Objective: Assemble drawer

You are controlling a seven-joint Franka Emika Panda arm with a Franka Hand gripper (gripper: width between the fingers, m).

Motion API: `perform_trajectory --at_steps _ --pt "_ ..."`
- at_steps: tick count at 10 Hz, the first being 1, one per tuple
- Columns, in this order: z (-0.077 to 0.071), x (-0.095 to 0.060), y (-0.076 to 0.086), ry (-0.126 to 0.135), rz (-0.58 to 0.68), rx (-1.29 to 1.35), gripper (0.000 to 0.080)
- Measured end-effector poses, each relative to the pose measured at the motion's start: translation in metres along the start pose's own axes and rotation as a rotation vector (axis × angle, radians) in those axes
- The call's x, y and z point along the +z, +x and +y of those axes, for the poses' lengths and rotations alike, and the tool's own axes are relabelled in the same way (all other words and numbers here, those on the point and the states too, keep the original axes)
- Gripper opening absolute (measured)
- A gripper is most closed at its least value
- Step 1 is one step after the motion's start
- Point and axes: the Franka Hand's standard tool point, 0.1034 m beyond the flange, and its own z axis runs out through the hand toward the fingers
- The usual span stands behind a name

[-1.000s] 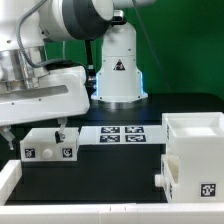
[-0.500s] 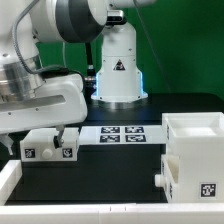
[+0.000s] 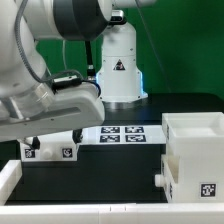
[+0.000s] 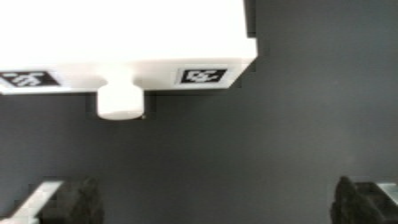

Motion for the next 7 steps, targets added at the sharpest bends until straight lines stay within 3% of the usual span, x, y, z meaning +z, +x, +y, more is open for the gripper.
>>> perform_trajectory --at_steps 2,3,4,7 --pt "0.015 -0.007 -0.003 -0.007 -0.159 -0.044 0.0649" --pt "0.018 -0.011 0.007 -0.026 -0.151 -0.038 0.0649" --pt "0.019 -0.012 0.006 -0.013 -0.147 -0.027 0.0649" --pt "0.018 -0.011 0.007 -0.014 -0.148 -0.039 0.0649"
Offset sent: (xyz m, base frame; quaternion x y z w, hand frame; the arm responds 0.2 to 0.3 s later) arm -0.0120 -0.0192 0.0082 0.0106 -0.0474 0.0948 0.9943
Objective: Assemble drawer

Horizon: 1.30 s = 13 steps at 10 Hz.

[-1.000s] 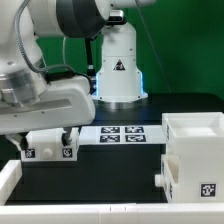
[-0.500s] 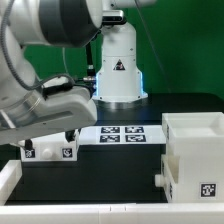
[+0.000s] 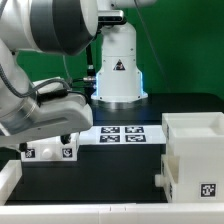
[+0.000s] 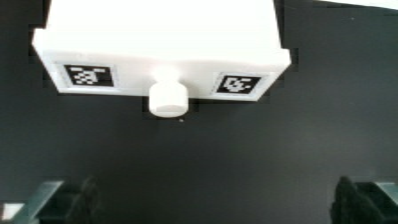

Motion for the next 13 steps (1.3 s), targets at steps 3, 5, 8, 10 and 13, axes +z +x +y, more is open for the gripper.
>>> perform_trajectory --at_steps 3,5,8,10,13 --pt "0.006 0.009 -0.006 -0.057 -0.053 0.104 0.0649" --pt "0.003 0.013 -0.005 -0.056 -0.058 0.096 0.0649" --pt "0.002 0.013 -0.005 -0.058 -0.059 0.092 0.0649" --pt "0.013 0.023 -0.01 -0.073 -0.106 0.086 0.0649" --pt "0.02 0.033 -0.006 -0.072 -0.109 0.092 0.0649"
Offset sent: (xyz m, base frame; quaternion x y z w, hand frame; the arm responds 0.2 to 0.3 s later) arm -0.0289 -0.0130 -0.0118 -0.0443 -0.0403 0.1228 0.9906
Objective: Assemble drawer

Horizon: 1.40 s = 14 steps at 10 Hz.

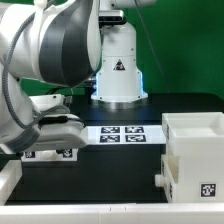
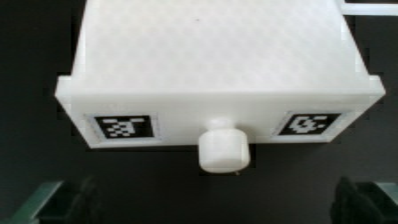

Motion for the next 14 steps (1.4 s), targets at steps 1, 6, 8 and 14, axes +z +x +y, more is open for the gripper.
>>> perform_trajectory --at_steps 1,6,8,14 --pt "-0.001 0.0 0.0 -0.001 -0.001 -0.003 0.0649" --pt "-0.005 0.023 -0.003 0.002 -0.039 -0.021 0.0649" --pt "0.001 0.029 -0.002 0.004 -0.044 -0.028 0.0649" --pt "-0.002 0.034 -0.002 0.001 -0.052 -0.037 0.0649"
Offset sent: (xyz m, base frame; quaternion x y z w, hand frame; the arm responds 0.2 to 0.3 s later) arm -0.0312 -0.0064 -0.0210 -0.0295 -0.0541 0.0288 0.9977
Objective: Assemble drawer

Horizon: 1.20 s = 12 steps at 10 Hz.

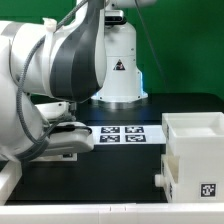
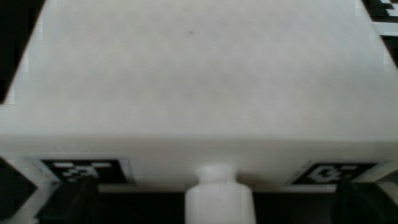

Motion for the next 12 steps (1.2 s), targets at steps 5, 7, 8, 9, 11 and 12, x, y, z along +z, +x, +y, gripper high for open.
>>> perform_trajectory --at_steps 5,7,8,9,11,12 --pt "0.0 0.0 0.0 0.0 0.0 0.0 0.0204" --pt "0.0 0.0 0.0 0.0 0.0 0.0 0.0167" --pt "0.0 0.0 0.0 0.0 0.0 0.0 0.0167" --pt "-0.002 -0.001 0.0 -0.002 0.0 -0.003 0.0167" --pt "-0.019 -0.016 -0.005 -0.014 -0.006 -0.016 0.0167" --pt "-0.031 -0.034 -0.012 -0.012 0.0 -0.023 0.0167"
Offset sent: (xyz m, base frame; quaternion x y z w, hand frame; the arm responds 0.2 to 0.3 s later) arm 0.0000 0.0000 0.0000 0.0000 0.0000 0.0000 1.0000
